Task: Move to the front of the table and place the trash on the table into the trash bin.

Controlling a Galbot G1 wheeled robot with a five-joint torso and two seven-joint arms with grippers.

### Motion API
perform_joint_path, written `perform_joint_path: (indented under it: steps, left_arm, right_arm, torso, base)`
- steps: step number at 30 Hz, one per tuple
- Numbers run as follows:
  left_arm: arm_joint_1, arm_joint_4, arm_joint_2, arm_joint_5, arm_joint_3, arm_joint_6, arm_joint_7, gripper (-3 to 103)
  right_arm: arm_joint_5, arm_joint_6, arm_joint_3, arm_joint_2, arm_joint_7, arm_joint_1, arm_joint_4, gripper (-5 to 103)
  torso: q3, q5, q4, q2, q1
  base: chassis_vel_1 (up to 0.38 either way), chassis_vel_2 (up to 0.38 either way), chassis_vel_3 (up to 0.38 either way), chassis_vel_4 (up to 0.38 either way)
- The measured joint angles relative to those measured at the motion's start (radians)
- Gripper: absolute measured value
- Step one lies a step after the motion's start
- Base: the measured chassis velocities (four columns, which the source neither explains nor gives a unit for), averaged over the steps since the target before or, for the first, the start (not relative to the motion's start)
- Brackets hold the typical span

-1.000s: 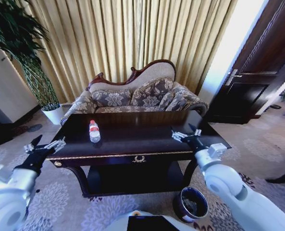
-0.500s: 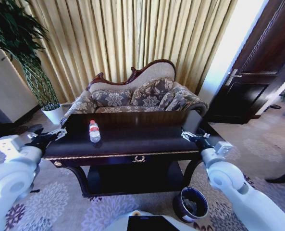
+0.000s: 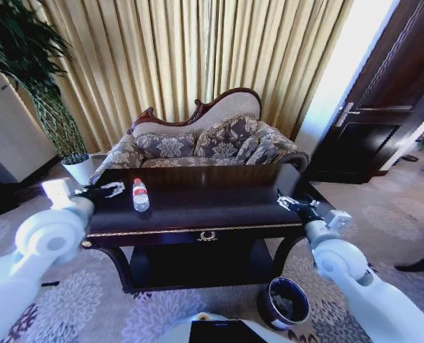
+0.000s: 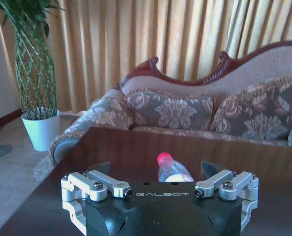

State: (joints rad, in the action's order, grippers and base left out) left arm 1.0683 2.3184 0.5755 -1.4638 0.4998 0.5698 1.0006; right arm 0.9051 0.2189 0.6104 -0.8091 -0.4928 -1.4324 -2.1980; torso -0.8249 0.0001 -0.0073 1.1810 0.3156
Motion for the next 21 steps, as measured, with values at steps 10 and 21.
perform_joint_path:
  steps: [10, 21]
  left_arm:
    - [-0.161, -0.075, 0.047, -0.028, -0.186, -0.013, 0.064, 100]
    - [-0.243, -0.197, 0.132, -0.032, -0.317, 0.001, 0.122, 100]
  right_arm:
    - [-0.018, 0.0, -0.014, -0.008, 0.001, 0.011, 0.016, 100]
    - [-0.028, -0.002, -0.02, -0.02, 0.002, 0.022, 0.024, 100]
  torso:
    - [0.0, 0.0, -0.0002, 0.0, 0.0]
    - [0.0, -0.0001, -0.0002, 0.0, 0.0]
  base:
    - [0.0, 0.0, 0.0, 0.0]
    - [0.0, 0.0, 0.0, 0.0]
